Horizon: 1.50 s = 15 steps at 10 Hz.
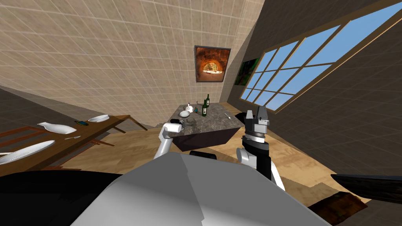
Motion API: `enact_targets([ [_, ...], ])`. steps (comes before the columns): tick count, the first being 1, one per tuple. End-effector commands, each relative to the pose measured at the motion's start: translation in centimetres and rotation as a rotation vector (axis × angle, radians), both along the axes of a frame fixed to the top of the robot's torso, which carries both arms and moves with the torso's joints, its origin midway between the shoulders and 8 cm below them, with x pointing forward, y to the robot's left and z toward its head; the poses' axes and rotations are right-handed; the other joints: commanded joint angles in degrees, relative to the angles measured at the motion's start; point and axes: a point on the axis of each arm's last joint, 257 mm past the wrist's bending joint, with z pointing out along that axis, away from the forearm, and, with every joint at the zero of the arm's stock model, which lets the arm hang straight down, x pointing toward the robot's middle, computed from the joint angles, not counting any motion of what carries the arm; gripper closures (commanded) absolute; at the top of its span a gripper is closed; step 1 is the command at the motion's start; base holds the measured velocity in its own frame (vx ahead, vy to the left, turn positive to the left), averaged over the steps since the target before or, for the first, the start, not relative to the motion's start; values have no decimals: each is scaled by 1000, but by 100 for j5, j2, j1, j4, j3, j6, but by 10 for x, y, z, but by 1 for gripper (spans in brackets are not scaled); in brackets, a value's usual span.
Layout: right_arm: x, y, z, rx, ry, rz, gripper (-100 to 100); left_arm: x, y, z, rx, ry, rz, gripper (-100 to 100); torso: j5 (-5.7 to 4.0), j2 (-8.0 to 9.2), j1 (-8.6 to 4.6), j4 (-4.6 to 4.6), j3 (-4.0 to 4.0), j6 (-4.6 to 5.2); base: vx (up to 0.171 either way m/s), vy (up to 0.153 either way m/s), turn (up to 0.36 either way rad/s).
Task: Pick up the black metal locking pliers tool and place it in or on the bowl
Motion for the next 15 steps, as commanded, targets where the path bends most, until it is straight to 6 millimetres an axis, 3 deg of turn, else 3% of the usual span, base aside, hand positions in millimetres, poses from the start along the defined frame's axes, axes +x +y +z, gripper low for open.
enact_targets([
  [1,0,0,0,0,0,0,0,-5,0,-6,-5,42,8,-100,0,0,0,0,0,0,21,-5,-44],
  [7,0,0,0,0,0,0,0,-15,5,-13,-5,119,27,-100,0,3,2,1,1,0,19,-6,-44],
  [8,0,0,0,0,0,0,0,-15,6,-13,-6,122,28,0,1,6,2,1,3,-1,0,0,0],
  [9,0,0,0,0,0,0,0,-11,6,-21,-6,122,27,-100,1,8,3,2,4,-1,14,3,3],
  [13,0,0,0,0,0,0,0,-8,6,-30,-6,124,26,-100,1,-1,3,0,-1,-1,21,2,2],
  [14,0,0,0,0,0,0,0,-7,6,-31,-6,122,26,100,1,3,3,1,2,-1,0,0,0],
  [15,0,0,0,0,0,0,0,-7,6,-31,-6,122,26,100,1,7,3,1,4,-1,0,0,0],
])
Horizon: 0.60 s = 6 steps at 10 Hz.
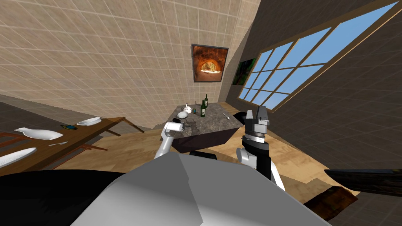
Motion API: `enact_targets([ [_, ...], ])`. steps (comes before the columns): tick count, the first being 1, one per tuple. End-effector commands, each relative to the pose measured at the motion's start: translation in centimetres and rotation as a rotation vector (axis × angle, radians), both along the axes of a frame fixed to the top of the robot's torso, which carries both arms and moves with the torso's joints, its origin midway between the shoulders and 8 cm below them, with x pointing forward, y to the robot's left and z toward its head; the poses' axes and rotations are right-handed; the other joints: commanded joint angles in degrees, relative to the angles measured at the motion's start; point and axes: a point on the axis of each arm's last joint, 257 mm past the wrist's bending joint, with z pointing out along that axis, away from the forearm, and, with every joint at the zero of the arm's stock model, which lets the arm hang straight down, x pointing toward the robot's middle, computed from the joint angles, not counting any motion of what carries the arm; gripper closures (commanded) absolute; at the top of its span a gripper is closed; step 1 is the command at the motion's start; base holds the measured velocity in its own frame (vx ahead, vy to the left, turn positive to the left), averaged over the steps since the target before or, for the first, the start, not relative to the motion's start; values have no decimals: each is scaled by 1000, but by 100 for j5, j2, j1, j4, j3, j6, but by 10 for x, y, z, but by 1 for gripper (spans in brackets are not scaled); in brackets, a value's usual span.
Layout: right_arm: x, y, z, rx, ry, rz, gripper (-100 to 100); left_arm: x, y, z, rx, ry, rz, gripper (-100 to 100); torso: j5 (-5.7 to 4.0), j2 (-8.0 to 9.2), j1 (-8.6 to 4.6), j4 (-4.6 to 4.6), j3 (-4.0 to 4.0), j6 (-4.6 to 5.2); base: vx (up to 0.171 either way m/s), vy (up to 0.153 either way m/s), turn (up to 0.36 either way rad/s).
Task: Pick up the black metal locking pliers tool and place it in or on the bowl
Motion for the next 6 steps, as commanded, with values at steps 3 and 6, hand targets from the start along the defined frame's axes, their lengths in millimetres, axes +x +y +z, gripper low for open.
enact_targets([
  [3,0,0,0,0,0,0,0,0,0,0,0,-1,0,100,1,1,0,-2,0,-1,0,0,0],
  [6,0,0,0,0,0,0,0,-5,0,12,1,-2,1,100,-1,8,-1,1,4,-1,-15,-2,-4],
])
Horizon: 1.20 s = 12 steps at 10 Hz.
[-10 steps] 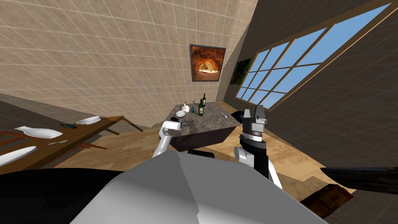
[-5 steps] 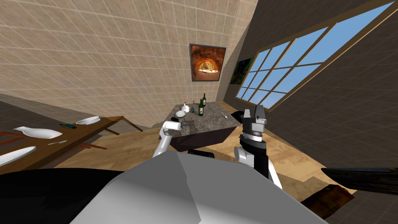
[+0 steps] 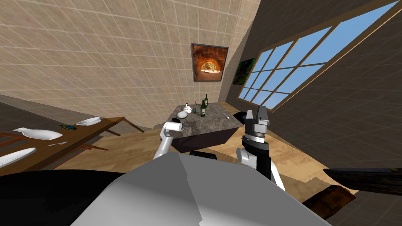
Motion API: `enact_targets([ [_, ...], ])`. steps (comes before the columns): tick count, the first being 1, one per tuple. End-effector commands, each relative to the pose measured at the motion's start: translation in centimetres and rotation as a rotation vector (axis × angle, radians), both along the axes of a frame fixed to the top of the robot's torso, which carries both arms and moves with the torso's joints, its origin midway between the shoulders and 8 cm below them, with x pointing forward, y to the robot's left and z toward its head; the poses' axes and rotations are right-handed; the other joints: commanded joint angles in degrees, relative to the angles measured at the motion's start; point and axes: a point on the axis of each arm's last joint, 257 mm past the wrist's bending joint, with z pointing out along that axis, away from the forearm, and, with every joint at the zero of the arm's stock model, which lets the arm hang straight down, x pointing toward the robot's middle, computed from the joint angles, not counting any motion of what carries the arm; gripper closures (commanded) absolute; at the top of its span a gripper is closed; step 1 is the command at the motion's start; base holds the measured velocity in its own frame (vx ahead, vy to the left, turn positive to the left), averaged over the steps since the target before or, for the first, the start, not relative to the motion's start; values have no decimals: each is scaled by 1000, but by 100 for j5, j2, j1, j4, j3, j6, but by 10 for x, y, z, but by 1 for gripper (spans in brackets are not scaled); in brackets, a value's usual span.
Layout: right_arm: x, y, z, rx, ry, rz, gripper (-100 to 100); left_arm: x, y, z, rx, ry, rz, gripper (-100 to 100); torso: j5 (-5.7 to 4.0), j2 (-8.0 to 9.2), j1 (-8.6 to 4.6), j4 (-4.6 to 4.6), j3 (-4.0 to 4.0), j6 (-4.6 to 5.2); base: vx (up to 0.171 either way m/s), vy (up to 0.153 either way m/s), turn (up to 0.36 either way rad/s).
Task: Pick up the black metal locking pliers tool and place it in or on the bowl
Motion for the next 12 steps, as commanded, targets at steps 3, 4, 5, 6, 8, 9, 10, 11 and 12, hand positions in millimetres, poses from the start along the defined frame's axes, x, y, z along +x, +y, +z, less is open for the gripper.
enact_targets([
  [3,0,0,0,0,0,0,0,-3,-1,3,0,3,1,0,1,-3,2,-1,-2,1,-14,0,1],
  [4,0,0,0,0,0,0,0,3,18,6,27,9,12,100,1,-8,2,-2,-5,1,-22,-31,-6],
  [5,0,0,0,0,0,0,0,5,26,8,39,12,17,100,-1,-6,-2,-1,-4,-1,-37,-40,15],
  [6,0,0,0,0,0,0,0,9,36,10,52,14,23,100,-2,-2,-5,-1,-1,-1,-46,-43,16],
  [8,0,0,0,0,0,0,0,16,57,16,81,19,38,100,-4,1,-13,0,1,1,-35,-52,17],
  [9,0,0,0,0,0,0,0,19,69,19,95,21,47,100,-5,0,-14,1,1,1,-32,-54,16],
  [10,0,0,0,0,0,0,0,23,82,24,109,23,56,100,-5,-1,-14,0,0,0,-43,-58,21],
  [11,0,0,0,0,0,0,0,27,95,29,123,24,66,100,-5,4,-16,1,2,0,-42,-61,23],
  [12,0,0,0,0,0,0,0,31,108,35,136,24,77,100,-5,3,-16,1,2,0,-34,-63,27],
])
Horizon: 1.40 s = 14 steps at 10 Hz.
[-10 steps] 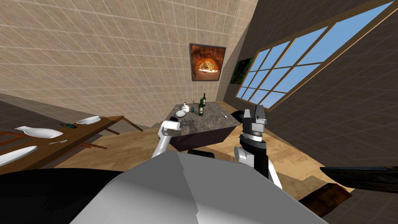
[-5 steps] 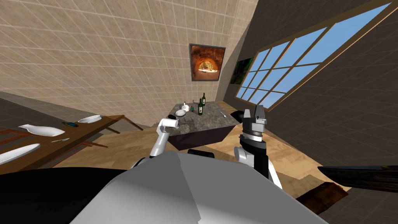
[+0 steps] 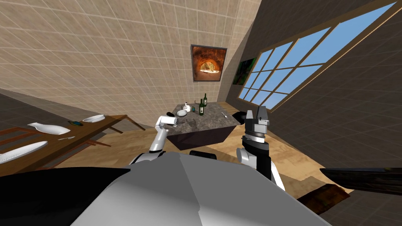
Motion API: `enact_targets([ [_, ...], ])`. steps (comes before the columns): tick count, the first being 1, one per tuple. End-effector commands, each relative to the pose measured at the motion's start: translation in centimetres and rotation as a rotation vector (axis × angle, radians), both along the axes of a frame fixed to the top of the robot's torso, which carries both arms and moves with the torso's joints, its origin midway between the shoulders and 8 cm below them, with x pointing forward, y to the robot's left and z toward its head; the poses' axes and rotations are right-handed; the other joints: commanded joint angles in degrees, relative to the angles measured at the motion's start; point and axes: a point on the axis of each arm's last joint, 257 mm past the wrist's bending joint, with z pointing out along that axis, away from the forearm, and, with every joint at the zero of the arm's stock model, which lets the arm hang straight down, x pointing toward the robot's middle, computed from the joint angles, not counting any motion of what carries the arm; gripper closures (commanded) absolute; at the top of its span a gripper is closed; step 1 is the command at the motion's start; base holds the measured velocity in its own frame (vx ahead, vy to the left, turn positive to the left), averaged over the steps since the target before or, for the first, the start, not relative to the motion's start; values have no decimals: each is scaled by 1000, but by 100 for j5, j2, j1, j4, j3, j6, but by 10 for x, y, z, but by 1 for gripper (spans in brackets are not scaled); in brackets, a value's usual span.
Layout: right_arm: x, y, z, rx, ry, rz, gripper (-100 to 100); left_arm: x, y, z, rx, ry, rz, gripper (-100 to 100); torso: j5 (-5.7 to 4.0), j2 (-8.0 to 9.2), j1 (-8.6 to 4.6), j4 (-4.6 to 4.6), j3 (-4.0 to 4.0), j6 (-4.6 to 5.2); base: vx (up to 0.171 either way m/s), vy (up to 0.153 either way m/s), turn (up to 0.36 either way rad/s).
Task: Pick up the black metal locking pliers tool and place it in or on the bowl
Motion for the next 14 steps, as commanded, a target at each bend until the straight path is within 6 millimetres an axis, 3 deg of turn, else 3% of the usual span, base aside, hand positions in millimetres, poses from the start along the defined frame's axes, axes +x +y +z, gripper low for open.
enact_targets([
  [1,0,0,0,0,0,0,0,4,10,3,8,1,7,100,0,0,0,0,0,0,-19,-39,16],
  [8,0,0,0,0,0,0,0,23,104,57,72,-11,104,100,0,-1,1,3,1,-2,-28,-50,-10],
  [14,0,0,0,0,0,0,0,12,182,93,69,-4,221,100,6,-8,22,4,-2,1,-9,-6,-142],
])
